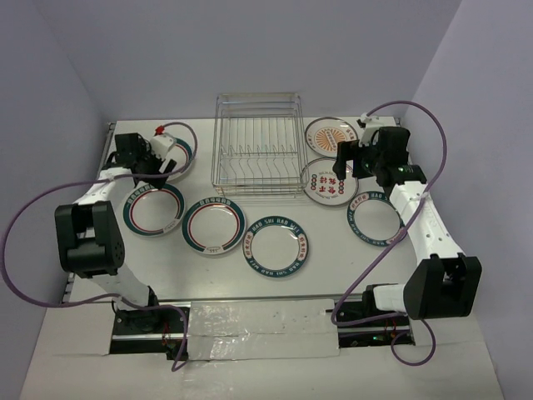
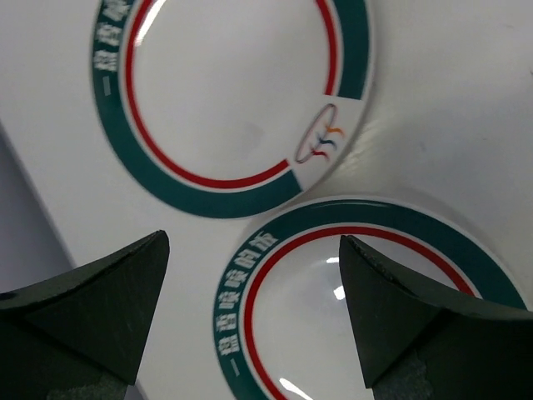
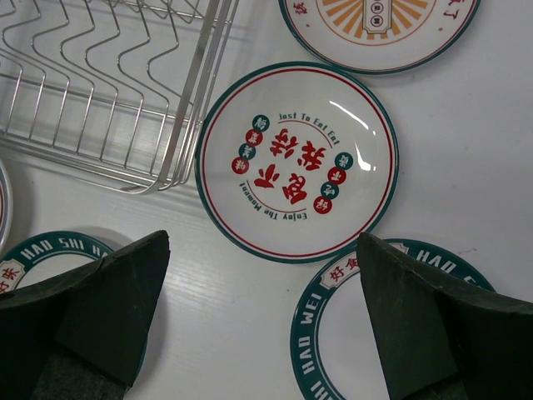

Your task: Load the plates into the dish rack

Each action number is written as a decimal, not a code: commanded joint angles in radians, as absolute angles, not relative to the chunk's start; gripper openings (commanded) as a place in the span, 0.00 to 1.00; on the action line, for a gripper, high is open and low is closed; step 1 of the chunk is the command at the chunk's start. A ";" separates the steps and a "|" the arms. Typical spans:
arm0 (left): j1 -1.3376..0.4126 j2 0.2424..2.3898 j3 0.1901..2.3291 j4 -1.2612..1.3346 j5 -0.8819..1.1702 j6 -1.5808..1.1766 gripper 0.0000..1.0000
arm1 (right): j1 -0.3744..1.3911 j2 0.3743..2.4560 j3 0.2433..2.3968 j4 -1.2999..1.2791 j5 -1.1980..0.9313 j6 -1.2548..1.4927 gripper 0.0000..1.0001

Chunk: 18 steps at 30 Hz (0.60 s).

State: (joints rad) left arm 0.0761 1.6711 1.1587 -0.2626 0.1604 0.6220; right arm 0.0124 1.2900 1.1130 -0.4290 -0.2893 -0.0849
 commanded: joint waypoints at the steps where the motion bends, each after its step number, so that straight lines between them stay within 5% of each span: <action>1: 0.043 1.686 1.099 -0.128 0.227 0.733 0.92 | 0.008 1.302 1.169 -0.431 -0.282 -0.098 1.00; 18: -0.038 1.856 1.080 0.110 0.284 0.876 0.86 | 0.006 1.344 1.181 -0.443 -0.261 -0.101 1.00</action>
